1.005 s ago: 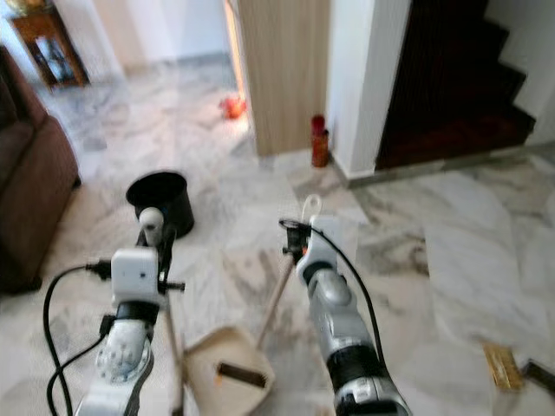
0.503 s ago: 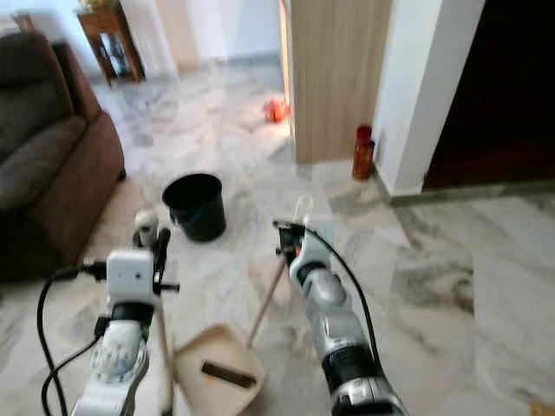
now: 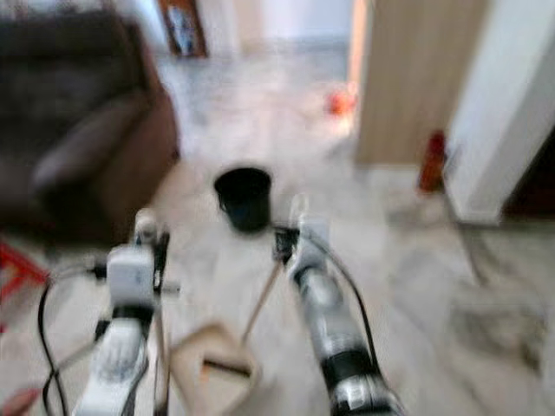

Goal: Sweep floor

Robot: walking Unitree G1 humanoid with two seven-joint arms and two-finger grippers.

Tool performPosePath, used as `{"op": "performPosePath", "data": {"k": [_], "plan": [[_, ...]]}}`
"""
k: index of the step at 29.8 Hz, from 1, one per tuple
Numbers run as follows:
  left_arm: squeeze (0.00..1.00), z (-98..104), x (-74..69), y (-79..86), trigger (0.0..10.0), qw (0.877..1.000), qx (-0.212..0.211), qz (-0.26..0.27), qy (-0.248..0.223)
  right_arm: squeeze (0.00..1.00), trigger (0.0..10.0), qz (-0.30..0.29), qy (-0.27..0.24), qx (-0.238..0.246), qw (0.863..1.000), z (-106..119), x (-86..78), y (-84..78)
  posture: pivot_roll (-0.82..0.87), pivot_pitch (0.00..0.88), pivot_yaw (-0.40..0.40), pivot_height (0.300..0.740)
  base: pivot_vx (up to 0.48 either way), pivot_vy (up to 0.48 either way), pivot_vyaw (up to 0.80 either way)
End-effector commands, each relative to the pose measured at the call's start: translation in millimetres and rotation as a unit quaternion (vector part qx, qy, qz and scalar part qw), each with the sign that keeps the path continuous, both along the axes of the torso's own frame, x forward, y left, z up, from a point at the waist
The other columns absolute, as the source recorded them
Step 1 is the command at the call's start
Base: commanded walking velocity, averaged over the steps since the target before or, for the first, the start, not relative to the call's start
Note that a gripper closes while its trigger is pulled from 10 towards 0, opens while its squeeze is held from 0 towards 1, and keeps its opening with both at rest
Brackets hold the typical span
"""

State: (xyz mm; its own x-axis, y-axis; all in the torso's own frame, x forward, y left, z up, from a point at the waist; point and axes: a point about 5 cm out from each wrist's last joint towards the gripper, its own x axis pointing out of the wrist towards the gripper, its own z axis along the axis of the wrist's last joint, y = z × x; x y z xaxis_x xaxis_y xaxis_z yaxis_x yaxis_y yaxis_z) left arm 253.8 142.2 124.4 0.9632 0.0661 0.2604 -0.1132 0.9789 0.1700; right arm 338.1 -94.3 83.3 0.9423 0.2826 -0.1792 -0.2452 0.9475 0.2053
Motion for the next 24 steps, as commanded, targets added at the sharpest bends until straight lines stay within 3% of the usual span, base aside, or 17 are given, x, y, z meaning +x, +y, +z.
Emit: {"op": "performPosePath", "data": {"k": [1,8,24], "plan": [[0.00,7.3,-0.1,4.5,10.0,1.000,0.004,0.005,-0.016,0.00,10.0,0.020,-0.023,0.018,0.999,12.7,2.6,14.4,-0.17,0.000,0.071,0.740,0.289,0.000,0.63],[0.00,7.5,-0.6,4.9,10.0,1.000,0.004,0.004,-0.016,0.00,10.0,0.027,-0.027,0.017,0.999,12.8,1.5,16.6,-0.17,0.000,0.073,0.740,0.291,0.000,0.59],[0.00,7.6,-1.1,4.9,10.0,1.000,0.005,0.002,-0.016,0.00,10.0,0.029,-0.027,0.029,0.999,13.1,0.9,18.1,-0.17,0.000,0.077,0.740,0.291,0.000,0.00]]}}
